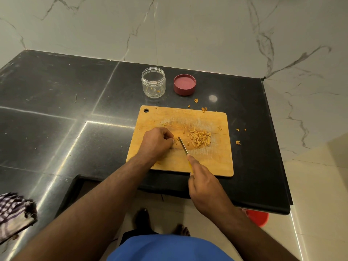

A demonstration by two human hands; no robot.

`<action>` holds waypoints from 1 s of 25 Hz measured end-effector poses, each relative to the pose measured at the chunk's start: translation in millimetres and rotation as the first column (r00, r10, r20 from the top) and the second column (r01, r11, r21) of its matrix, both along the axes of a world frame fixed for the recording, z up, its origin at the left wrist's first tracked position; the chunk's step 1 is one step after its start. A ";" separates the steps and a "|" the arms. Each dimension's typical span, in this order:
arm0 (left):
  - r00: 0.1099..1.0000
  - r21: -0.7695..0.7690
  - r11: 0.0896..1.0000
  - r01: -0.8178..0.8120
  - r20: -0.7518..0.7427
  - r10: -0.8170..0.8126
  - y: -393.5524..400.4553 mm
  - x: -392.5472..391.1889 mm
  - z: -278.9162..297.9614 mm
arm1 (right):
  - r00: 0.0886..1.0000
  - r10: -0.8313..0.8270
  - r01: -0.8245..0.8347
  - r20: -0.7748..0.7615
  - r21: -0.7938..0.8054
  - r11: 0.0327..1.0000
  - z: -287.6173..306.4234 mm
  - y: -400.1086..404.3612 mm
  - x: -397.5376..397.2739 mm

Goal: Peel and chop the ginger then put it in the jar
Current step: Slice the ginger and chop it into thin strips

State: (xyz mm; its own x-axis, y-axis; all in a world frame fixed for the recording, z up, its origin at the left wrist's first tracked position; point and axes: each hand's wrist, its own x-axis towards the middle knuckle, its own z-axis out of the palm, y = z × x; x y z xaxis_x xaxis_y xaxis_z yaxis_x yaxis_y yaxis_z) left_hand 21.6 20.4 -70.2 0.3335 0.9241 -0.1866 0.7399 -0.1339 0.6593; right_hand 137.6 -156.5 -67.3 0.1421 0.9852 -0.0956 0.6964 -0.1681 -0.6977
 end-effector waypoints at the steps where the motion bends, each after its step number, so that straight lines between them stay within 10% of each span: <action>1: 1.000 0.002 1.000 -0.001 -0.008 0.001 -0.2 0.1 0.4 | 1.000 0.010 -0.010 0.003 0.000 1.000 -0.1 2.7 -1.4; 25: 1.000 0.029 1.000 0.008 -0.030 -0.007 -3.5 1.9 -0.8 | 0.996 -0.008 0.005 0.084 0.036 0.999 0.7 -5.1 -0.9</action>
